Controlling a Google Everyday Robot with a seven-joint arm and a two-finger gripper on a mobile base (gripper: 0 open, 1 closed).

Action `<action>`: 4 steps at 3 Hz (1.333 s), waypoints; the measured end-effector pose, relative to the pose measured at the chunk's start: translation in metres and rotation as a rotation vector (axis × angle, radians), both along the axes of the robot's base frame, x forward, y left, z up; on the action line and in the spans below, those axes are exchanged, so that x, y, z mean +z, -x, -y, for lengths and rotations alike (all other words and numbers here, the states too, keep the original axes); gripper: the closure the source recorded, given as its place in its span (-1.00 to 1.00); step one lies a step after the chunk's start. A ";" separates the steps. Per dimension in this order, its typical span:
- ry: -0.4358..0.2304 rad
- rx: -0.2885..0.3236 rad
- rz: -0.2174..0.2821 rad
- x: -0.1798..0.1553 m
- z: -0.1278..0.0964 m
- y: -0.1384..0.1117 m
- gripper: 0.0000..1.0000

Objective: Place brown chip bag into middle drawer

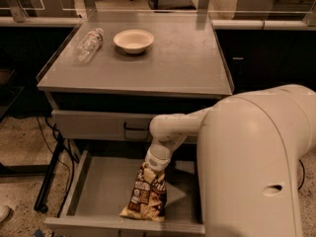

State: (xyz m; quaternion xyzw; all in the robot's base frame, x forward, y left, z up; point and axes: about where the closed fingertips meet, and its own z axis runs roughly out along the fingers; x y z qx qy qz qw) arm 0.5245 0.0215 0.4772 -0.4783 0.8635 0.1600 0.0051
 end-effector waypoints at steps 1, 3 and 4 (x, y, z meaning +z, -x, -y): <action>0.000 0.000 0.000 0.000 0.000 0.000 0.15; 0.000 0.000 0.000 0.000 0.000 0.000 -0.77; 0.000 0.000 0.000 0.000 0.000 0.000 -1.00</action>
Offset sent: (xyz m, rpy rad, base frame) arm 0.0000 0.0000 0.0000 0.0000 0.0000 0.0000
